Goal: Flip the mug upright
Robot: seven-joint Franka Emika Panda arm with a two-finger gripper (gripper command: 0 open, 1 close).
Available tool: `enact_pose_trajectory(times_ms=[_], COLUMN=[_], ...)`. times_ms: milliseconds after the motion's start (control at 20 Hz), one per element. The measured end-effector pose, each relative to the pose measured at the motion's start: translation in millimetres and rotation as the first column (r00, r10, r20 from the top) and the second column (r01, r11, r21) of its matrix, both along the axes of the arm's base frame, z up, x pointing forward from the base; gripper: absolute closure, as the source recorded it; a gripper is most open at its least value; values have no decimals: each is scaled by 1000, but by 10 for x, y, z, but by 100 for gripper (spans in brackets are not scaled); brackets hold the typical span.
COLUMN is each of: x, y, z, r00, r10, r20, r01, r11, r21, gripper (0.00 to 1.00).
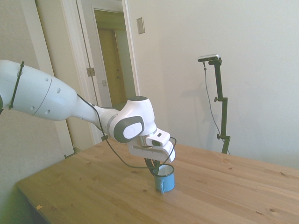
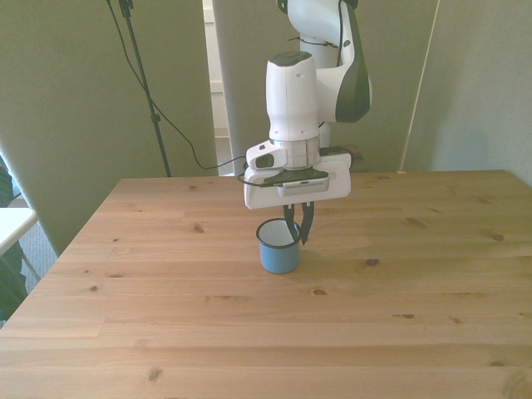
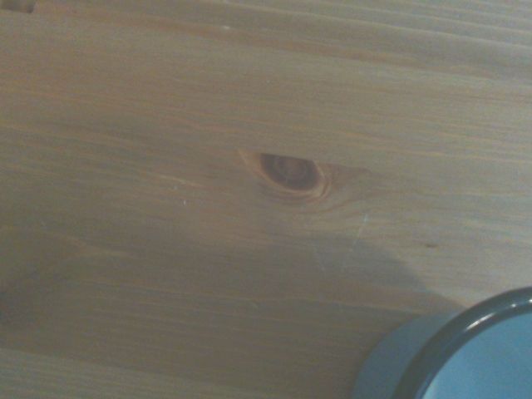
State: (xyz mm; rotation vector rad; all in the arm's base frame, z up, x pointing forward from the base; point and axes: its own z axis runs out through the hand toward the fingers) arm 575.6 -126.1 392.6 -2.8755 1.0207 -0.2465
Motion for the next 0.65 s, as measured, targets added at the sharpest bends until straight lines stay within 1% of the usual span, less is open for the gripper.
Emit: enact_pose_trajectory(times_ms=[100, 200, 350, 500, 550, 650], x=[-32, -86, -208, -373, -439, -576], y=[-7, -5, 1, 29, 44, 74], z=[62, 182, 476, 808, 891, 956], r00=[1000, 1000, 1000, 998, 998, 997], r10=[-1, -1, -1, 1, 1, 2], r20=[0, -1, 20, 57, 71, 81], r01=[1, 1, 1, -2, -2, -4], r11=[1000, 1000, 1000, 1000, 1000, 1000], r21=[3, 8, 14, 19, 20, 25], gripper=[0, 0, 0, 0, 0, 0])
